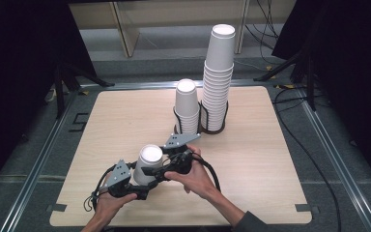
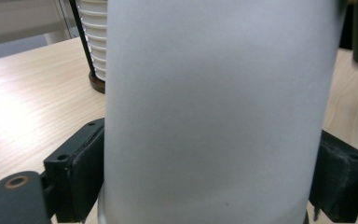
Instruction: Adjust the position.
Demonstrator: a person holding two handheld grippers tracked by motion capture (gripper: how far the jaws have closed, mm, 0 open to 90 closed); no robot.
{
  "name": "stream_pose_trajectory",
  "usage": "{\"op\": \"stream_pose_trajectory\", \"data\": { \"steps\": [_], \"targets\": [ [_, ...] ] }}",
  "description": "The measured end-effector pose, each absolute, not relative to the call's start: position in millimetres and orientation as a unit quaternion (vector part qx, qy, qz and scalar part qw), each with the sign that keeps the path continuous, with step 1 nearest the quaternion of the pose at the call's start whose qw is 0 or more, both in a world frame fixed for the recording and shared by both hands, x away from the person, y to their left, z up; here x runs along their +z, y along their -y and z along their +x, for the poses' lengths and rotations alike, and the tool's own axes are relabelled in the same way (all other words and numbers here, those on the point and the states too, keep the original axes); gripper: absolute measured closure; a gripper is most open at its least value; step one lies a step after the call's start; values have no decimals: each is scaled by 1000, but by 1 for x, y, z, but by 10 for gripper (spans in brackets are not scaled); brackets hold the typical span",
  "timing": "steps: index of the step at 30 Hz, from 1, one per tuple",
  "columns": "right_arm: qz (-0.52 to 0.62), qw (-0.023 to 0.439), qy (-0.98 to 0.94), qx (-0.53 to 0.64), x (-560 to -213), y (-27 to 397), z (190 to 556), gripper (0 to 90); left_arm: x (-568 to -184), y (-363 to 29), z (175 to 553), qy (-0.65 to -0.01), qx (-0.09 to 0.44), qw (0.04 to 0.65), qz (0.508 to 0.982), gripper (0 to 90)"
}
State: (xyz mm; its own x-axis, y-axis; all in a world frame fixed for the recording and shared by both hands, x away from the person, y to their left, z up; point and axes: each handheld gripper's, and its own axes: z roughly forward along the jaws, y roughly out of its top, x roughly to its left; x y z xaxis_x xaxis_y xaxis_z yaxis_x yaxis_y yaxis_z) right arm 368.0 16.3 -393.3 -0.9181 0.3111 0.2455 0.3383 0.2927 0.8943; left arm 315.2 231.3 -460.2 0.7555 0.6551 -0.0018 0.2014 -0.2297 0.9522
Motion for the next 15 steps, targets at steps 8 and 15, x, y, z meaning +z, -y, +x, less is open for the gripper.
{"op": "stream_pose_trajectory", "data": {
  "steps": [8, 15],
  "targets": [
    [-175, 14, 825, -537, -375, 0, 369, 157, -460, -226, 310, -254, 231, 506, 791, 134],
    [-165, 26, 847, -505, -378, -4, 368, 157, -460, -220, 305, -230, 240, 476, 814, 136]
  ]
}}
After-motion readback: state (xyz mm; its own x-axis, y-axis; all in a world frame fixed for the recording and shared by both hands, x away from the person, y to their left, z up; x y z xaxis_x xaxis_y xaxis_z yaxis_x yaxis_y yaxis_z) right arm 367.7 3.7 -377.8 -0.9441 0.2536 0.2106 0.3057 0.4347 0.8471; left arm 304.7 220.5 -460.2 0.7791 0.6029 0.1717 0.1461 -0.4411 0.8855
